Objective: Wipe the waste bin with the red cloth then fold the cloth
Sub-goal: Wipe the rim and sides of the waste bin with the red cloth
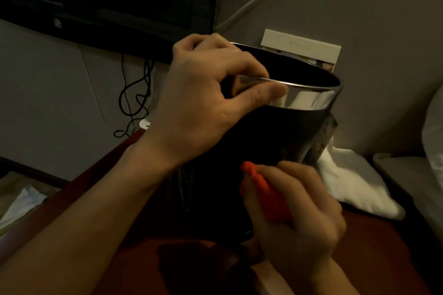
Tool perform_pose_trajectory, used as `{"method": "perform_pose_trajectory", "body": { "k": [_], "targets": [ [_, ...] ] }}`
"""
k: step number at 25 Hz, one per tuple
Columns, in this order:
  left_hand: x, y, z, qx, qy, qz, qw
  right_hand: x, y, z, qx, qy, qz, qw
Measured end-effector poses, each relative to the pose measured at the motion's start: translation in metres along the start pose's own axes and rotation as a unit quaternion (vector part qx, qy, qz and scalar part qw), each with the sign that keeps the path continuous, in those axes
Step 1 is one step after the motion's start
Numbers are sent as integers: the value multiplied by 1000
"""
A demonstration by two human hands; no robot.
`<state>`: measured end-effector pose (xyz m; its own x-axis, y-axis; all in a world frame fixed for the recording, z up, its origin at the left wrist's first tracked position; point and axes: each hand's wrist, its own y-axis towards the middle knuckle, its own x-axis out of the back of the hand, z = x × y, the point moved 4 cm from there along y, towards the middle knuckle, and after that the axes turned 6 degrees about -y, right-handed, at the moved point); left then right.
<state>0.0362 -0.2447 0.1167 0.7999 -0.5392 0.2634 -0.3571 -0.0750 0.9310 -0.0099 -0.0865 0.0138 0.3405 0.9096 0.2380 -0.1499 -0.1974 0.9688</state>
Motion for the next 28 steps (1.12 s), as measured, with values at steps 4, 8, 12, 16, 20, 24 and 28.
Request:
{"method": "perform_pose_trajectory", "body": {
  "k": [4,8,12,16,20,24,28],
  "targets": [
    [8,3,7,22,-31,7,999,18,24,-17,-48,-7,-45,998],
    [6,3,7,22,-29,8,999,14,19,-21,-45,-18,-40,998],
    [6,2,7,20,-22,9,1000,-3,-4,-7,17,-31,16,999],
    [7,3,7,24,-29,16,999,15,18,-23,-9,-43,-38,998],
    [8,3,10,21,-32,16,999,0,-3,-15,-15,-31,-20,999],
    [9,3,11,13,-47,16,999,-6,-8,-9,21,-6,5,1000],
    [16,4,13,28,-46,20,998,15,16,-21,-40,-23,-57,997]
  ]
}}
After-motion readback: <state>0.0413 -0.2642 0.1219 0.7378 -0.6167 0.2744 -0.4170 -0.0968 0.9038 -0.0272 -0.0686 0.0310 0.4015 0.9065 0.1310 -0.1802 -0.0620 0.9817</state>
